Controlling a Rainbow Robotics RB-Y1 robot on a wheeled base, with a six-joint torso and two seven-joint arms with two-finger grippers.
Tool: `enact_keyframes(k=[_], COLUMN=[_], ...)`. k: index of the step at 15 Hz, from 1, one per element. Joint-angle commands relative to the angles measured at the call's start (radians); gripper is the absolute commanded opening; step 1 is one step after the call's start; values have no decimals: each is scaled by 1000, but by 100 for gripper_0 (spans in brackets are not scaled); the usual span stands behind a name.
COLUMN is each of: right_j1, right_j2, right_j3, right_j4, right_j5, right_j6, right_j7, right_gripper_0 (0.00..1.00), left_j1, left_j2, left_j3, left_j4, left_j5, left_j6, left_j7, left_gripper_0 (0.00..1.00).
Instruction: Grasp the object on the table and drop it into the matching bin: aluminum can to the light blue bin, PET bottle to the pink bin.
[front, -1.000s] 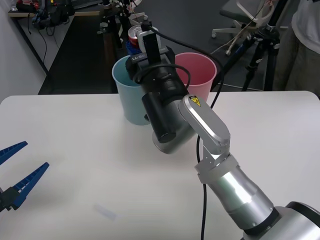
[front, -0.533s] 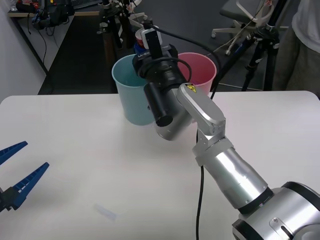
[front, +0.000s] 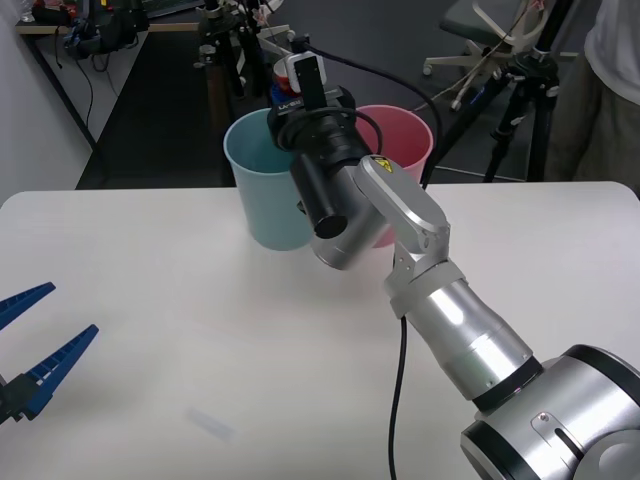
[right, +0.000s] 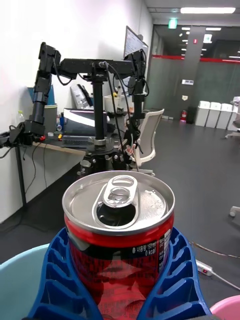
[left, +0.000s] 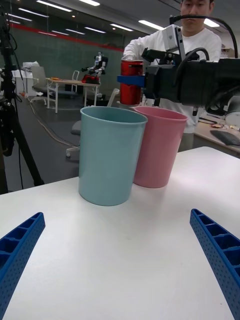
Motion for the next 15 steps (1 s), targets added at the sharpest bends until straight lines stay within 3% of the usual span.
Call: enact_keyframes(k=[1,15], right_j1=[-1,-3], right_j2=[0,0], right_j3=[-3,5], right_j4=[0,0], right_j5=[-19,-25], right_j6=[-21,-64], right_j7=[-11,-26], right_gripper_0=[0,0], left_j1=[0,0], left_j2=[0,0], left_j3=[0,0], left_j4=[0,0], left_j5=[0,0], left_j6=[0,0], left_j7=[0,0], left_gripper_0=[100,100])
